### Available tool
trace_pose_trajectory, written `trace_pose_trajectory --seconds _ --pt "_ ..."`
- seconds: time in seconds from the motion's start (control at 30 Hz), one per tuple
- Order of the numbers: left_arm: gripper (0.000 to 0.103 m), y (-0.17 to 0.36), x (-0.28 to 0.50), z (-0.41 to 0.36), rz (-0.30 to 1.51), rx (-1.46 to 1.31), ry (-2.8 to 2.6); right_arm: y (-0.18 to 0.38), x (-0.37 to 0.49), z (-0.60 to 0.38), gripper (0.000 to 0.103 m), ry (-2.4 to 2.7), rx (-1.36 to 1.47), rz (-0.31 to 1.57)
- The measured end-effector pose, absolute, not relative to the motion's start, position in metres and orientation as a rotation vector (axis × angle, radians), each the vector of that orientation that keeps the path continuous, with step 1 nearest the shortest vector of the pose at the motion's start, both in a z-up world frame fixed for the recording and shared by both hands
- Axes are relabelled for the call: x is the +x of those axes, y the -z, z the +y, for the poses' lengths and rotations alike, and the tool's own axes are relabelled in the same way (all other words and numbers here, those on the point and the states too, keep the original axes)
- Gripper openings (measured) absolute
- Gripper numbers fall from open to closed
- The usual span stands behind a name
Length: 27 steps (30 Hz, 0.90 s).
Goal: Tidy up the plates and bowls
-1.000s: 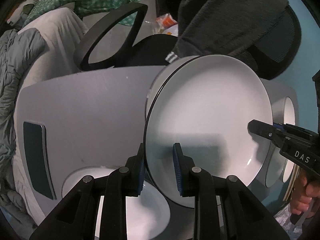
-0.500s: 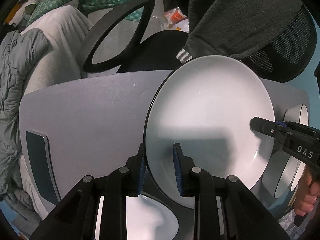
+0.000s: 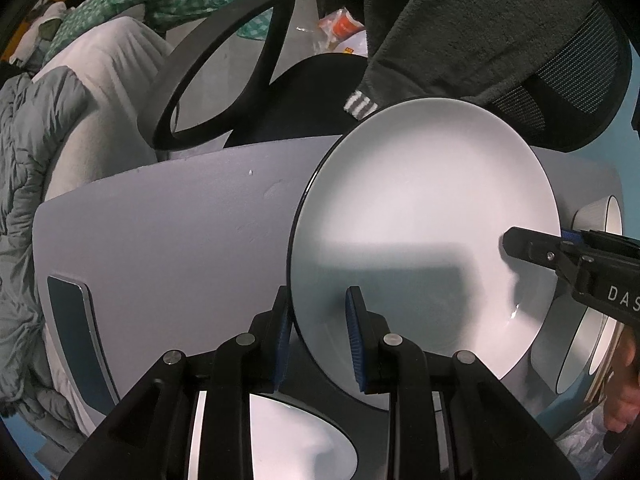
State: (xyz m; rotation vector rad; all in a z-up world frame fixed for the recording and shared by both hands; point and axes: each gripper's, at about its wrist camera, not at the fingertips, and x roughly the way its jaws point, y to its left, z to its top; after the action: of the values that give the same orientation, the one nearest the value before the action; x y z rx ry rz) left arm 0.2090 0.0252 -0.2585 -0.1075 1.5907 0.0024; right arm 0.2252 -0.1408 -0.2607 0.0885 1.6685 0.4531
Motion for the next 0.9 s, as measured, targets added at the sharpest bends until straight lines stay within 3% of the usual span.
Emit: trace_pose_trajectory --seconds 0.33,0.7,0.77,0.9 --pt "0.027 0.255 0.204 0.029 1.581 -0.124 0.006 0.255 0.228 -0.140 0.040 -0.441 0.091 1.715" --pt "0.044 0.241 0.195 0.033 1.528 -0.142 0.004 0.248 0.224 -0.133 0.040 -0.405 -0.004 1.703" --pt "0.044 0.239 0.194 0.034 1.522 -0.158 0.005 0.243 0.223 -0.130 0.052 -0.377 -0.059 1.681" --pt "0.044 0.235 0.190 0.036 1.512 -0.168 0.011 0.240 0.221 -0.125 0.053 -0.394 -0.093 1.666"
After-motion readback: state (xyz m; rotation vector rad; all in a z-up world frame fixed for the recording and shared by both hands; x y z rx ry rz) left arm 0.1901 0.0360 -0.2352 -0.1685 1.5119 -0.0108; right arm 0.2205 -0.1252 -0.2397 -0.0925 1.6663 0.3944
